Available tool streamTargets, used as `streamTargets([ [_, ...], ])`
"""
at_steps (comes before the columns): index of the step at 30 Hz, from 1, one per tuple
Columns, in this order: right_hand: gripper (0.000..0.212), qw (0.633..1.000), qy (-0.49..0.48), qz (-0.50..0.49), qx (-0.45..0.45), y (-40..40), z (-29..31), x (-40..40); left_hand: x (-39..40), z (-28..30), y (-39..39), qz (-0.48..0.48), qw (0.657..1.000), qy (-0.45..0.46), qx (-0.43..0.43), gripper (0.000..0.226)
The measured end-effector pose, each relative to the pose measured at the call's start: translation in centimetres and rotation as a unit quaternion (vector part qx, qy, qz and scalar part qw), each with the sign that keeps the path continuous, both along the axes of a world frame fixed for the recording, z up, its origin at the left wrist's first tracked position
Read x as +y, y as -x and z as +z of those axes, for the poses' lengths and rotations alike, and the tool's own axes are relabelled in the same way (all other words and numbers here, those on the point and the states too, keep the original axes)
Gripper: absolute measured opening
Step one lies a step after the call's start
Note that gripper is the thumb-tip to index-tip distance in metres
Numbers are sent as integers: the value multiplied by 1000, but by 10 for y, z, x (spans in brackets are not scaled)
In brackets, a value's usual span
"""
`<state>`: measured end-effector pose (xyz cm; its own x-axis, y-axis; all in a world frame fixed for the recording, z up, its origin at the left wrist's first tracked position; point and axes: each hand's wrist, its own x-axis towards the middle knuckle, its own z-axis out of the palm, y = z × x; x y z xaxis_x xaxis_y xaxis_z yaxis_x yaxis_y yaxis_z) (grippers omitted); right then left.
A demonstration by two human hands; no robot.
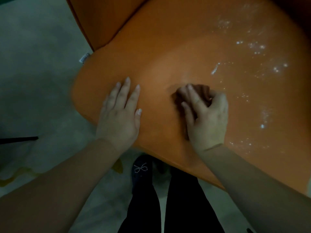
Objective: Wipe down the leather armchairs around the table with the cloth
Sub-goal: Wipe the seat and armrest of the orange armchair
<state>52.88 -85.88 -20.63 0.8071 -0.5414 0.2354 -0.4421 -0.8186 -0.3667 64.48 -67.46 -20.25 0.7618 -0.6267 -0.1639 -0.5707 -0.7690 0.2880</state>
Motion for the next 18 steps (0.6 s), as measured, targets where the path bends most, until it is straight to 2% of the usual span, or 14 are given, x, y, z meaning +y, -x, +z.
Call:
streamTargets([
  [4, 40, 990, 14, 131, 45, 29, -2, 17, -14, 1, 14, -28, 1000, -5, 2, 56],
  [8, 37, 994, 45, 95, 42, 6, -2, -37, -21, 1, 17, -55, 998, -18, -1, 55],
  [12, 34, 999, -8, 44, -1, 20, 6, -28, -27, 3, 15, -46, 999, -27, -2, 56],
  [16, 33, 985, -12, 168, 41, 66, 4, -3, -38, 4, 18, -44, 999, -21, 9, 57],
  [18, 34, 983, -1, 173, 59, 57, 2, -30, -45, 4, 19, -51, 998, -23, 10, 57],
])
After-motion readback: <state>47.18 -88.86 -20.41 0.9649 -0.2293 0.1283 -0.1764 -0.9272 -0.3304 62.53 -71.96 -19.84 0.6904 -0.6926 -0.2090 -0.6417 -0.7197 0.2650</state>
